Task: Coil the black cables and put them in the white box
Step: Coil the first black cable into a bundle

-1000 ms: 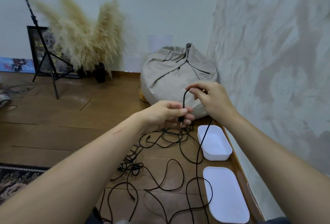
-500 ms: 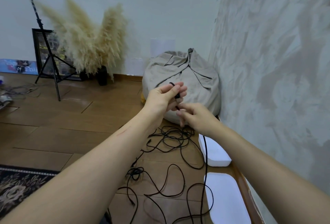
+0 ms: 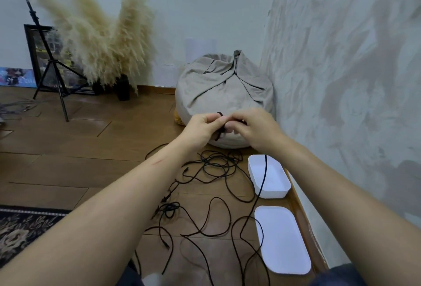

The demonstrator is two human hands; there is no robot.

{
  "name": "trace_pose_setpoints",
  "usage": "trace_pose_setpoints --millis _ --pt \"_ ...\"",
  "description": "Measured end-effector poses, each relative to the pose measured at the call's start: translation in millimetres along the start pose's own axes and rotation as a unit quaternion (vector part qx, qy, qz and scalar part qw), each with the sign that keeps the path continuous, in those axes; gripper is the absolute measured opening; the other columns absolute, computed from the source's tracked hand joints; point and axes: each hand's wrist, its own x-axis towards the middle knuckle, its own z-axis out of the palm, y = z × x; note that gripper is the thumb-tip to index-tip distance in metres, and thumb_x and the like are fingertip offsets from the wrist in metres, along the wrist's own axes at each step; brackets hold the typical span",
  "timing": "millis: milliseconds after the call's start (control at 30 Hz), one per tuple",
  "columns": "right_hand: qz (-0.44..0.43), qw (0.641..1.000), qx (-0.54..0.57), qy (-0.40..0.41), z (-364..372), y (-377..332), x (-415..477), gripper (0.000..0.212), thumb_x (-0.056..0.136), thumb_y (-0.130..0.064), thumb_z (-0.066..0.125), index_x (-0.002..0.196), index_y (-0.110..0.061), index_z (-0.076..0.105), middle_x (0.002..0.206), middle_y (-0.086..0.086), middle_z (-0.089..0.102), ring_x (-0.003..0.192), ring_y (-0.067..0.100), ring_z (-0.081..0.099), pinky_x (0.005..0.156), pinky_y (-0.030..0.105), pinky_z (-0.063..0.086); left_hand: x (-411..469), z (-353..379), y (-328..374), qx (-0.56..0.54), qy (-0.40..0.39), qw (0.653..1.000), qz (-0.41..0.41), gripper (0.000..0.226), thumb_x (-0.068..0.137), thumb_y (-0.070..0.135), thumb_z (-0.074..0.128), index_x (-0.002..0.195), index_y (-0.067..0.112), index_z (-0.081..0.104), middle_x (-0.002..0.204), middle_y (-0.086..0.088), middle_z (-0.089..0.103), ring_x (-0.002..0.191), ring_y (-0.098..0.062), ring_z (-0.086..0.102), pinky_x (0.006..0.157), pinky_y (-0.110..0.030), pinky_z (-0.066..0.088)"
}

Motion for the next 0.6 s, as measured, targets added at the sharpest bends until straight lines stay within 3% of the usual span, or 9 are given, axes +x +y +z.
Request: trace_pose_setpoints --millis 67,133,267,367,500,600 --pt "0.014 0.999 0.005 0.039 0 4 -1 0.013 0.093 -0.027 0.066 0.092 -0.023 0.078 0.08 -0.011 0.072 0.08 0.01 0.064 0.075 0.036 0.05 -2 -3 2 -0.026 -0.023 0.999 -0.022 0.022 0.105 0.026 0.055 0.1 0.015 0.074 0.093 -0.002 0.078 0.094 -0.014 0.072 0.074 -0.02 0.049" --pt "0.023 0.998 0.015 0.061 1 10 -1 0.012 0.09 -0.032 0.068 0.091 -0.026 0.078 0.082 -0.009 0.074 0.081 0.011 0.066 0.075 0.039 0.052 -4 -3 3 -0.037 -0.039 0.998 -0.038 0.023 0.107 0.024 0.051 0.108 0.015 0.073 0.102 -0.004 0.078 0.103 -0.014 0.072 0.067 -0.013 0.049" --pt "0.013 0.996 0.032 0.083 0 12 -4 0.01 0.089 -0.029 0.072 0.087 -0.023 0.079 0.079 -0.012 0.072 0.075 0.003 0.061 0.07 0.027 0.045 -5 -2 9 -0.051 -0.084 0.993 -0.06 0.026 0.109 0.016 0.044 0.115 0.012 0.07 0.112 -0.003 0.076 0.113 -0.018 0.07 0.078 -0.016 0.051" --pt "0.016 0.994 0.038 0.099 0 12 -5 0.008 0.087 -0.031 0.075 0.082 -0.025 0.077 0.072 -0.014 0.067 0.069 -0.002 0.056 0.063 0.017 0.037 -6 -7 11 -0.037 -0.113 0.99 -0.071 0.026 0.108 0.013 0.044 0.119 0.009 0.068 0.113 -0.003 0.076 0.107 -0.013 0.071 0.075 -0.013 0.05" --pt "0.044 0.993 0.053 0.091 2 12 -4 0.008 0.083 -0.032 0.076 0.08 -0.025 0.075 0.072 -0.007 0.068 0.07 0.007 0.057 0.065 0.025 0.042 -11 -3 10 0.008 -0.122 0.99 -0.071 0.026 0.106 0.01 0.049 0.125 0.003 0.065 0.102 0.003 0.074 0.085 0.002 0.068 0.074 -0.011 0.049" --pt "0.037 0.996 0.068 0.041 -2 10 -3 0.007 0.09 -0.021 0.07 0.087 -0.02 0.076 0.074 -0.012 0.07 0.071 0.001 0.058 0.07 0.022 0.041 -12 -2 6 0.035 -0.107 0.993 -0.046 0.026 0.105 0.006 0.05 0.126 -0.003 0.063 0.096 0.0 0.073 0.082 -0.001 0.069 0.071 -0.01 0.05"
